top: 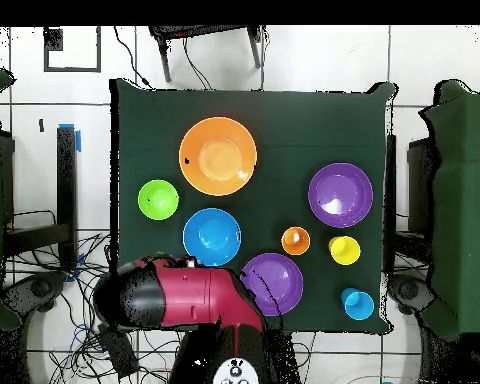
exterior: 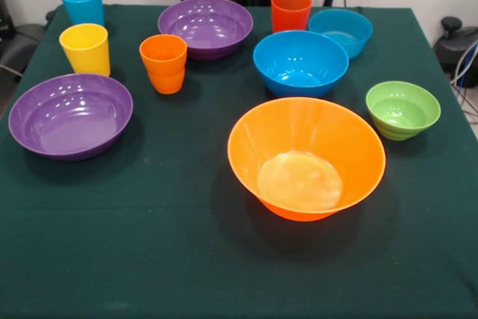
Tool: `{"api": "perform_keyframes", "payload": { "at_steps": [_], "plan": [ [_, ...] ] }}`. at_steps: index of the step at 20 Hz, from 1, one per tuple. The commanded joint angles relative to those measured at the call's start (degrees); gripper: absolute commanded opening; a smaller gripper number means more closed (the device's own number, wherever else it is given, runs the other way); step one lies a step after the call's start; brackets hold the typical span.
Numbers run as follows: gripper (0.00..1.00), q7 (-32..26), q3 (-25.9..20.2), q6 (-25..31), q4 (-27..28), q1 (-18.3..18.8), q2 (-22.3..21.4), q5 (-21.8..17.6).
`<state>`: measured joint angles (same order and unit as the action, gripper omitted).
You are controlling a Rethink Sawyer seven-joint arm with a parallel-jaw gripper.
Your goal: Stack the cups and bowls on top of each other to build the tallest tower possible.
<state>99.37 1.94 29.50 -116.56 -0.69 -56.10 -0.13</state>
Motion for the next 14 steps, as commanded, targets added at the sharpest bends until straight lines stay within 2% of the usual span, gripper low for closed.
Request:
{"api": "perform_keyframes", "payload": {
  "at_steps": [1, 5, 6, 7, 11, 14],
  "plan": [
    [1.0, 7.4, -2.3, -3.4, 8.3, -0.3, 10.3, -1.8],
    [1.0, 7.8, -3.0, -6.6, 5.7, -0.2, 10.4, -1.2],
    [1.0, 8.0, -2.7, -7.1, 3.9, -0.5, 8.6, -1.4],
    [1.0, 8.4, -2.2, -7.6, 3.8, -1.0, 8.8, -1.7],
    [1.0, 9.5, -1.9, -11.2, 4.7, -1.9, 14.0, -1.4],
    [1.0, 9.9, -0.7, -12.4, 8.1, -3.0, 18.8, -1.2]
  ]
}}
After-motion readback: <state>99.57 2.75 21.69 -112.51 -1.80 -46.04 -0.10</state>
